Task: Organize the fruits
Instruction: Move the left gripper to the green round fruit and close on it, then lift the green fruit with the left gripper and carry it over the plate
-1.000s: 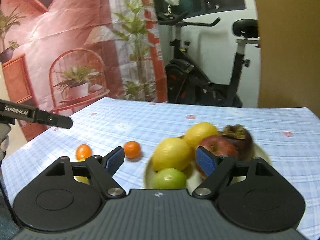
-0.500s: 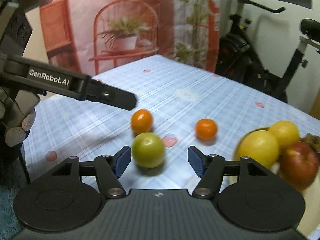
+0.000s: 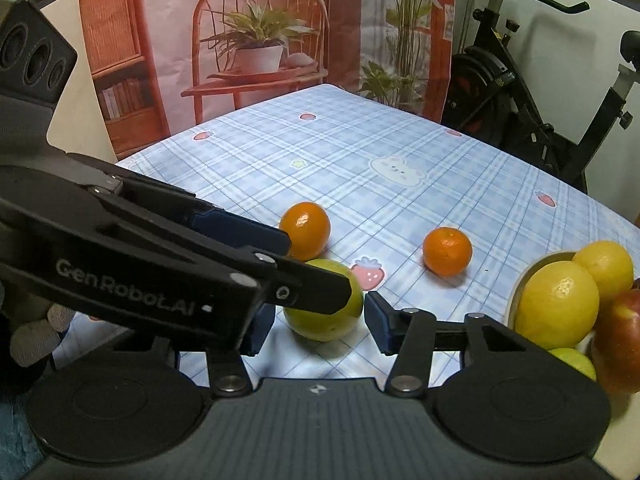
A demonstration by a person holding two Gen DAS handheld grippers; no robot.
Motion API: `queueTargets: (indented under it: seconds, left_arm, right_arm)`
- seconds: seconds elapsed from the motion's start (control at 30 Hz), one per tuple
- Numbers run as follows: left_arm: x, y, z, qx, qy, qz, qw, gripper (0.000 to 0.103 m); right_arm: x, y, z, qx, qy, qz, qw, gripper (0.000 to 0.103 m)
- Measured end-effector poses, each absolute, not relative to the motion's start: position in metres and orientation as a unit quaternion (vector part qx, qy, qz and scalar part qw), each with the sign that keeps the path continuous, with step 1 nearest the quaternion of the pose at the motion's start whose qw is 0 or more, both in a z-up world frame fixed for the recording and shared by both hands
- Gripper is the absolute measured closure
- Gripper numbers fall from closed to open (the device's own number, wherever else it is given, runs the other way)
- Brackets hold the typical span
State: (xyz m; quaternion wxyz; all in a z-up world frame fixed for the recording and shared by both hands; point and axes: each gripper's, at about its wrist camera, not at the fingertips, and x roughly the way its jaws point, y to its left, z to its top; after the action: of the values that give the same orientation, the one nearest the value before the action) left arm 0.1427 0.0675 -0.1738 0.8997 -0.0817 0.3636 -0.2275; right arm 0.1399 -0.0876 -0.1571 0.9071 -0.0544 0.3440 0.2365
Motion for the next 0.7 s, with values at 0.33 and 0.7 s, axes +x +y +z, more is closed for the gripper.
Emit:
queueTargets:
  seconds: [0.33, 0.7]
  left_arm:
    - [0.146, 0.070, -0.186, -0.102, 0.379, -0.228, 0.891, 0.048]
    - [0.147, 0.071, -0.190, -0.116, 0.383, -0.231, 0.887, 0.055]
  right_arm:
    - [0.142, -0.087, -0.163, -0.050, 0.352, 0.229, 0.906, 0.054]
    - [0.143, -0.084, -0.165, -0.057, 0.349, 0.226, 0.908, 0.054]
